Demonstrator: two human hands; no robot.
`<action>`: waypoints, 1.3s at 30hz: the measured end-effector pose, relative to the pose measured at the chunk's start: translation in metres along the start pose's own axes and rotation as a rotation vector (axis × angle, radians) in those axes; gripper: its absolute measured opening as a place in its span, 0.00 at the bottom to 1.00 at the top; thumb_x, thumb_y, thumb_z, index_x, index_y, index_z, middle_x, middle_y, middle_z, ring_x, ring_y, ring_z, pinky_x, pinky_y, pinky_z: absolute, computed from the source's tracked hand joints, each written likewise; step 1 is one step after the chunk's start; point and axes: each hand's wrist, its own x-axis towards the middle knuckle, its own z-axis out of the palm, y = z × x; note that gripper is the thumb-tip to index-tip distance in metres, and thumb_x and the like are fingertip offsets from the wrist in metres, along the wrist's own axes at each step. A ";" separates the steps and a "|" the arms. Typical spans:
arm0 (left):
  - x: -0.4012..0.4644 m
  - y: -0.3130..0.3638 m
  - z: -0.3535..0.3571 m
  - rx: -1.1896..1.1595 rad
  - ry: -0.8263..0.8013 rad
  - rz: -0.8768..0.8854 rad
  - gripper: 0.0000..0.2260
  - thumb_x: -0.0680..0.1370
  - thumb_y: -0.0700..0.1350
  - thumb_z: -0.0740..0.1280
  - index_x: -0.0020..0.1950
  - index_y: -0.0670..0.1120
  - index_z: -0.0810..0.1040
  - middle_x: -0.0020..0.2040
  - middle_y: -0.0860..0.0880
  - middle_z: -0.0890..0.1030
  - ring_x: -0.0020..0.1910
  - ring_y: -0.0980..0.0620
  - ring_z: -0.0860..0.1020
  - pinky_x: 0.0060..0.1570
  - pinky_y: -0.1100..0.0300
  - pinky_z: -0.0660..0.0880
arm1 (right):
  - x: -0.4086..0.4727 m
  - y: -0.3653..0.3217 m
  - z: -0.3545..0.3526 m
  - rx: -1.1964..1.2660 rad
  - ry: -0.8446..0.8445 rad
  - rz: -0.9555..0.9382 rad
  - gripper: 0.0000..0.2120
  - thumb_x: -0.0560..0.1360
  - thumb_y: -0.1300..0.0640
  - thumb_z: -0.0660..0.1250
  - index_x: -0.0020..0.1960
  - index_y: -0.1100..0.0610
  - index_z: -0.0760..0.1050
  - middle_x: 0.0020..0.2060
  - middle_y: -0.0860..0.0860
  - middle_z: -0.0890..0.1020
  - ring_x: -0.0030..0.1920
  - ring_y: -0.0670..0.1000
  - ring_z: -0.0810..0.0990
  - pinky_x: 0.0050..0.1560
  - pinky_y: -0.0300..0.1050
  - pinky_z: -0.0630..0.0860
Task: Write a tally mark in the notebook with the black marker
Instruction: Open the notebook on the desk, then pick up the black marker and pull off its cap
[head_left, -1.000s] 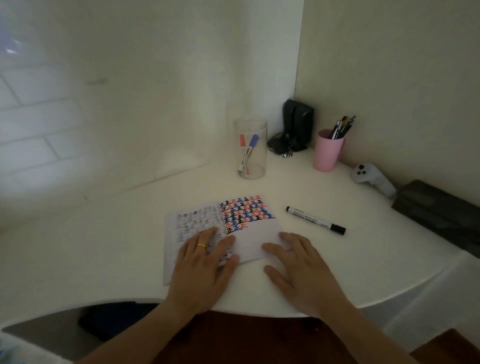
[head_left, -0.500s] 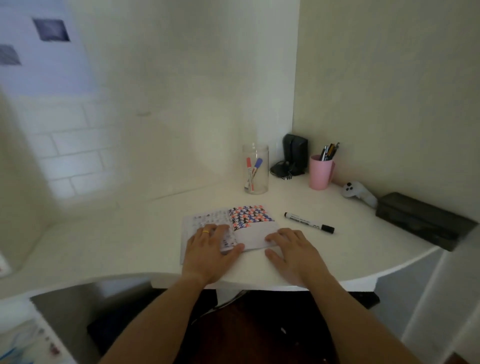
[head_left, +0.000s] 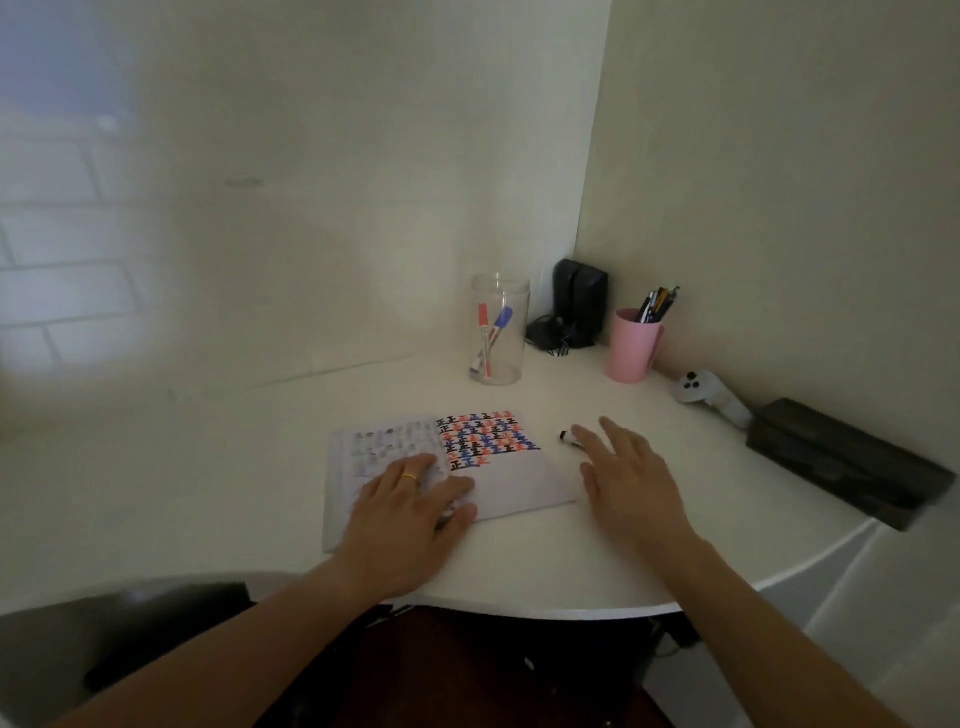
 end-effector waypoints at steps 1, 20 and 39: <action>0.003 0.000 -0.004 0.000 -0.025 0.003 0.22 0.79 0.67 0.50 0.71 0.65 0.69 0.77 0.47 0.66 0.76 0.44 0.64 0.70 0.44 0.64 | 0.008 0.005 0.000 -0.077 -0.042 0.038 0.27 0.81 0.55 0.56 0.79 0.48 0.60 0.79 0.57 0.64 0.75 0.62 0.65 0.71 0.56 0.65; 0.148 -0.063 0.001 -0.383 0.061 0.121 0.20 0.82 0.62 0.52 0.58 0.56 0.81 0.52 0.55 0.84 0.50 0.54 0.81 0.54 0.49 0.77 | 0.120 -0.084 0.021 1.625 -0.131 0.284 0.12 0.76 0.62 0.72 0.59 0.63 0.81 0.50 0.56 0.86 0.44 0.51 0.87 0.47 0.41 0.83; 0.141 -0.037 -0.010 -0.945 -0.225 0.265 0.19 0.86 0.50 0.53 0.36 0.46 0.67 0.28 0.54 0.65 0.26 0.56 0.61 0.27 0.64 0.61 | 0.111 -0.085 0.035 1.727 -0.087 0.017 0.12 0.81 0.59 0.65 0.44 0.64 0.82 0.30 0.56 0.78 0.30 0.50 0.72 0.29 0.38 0.70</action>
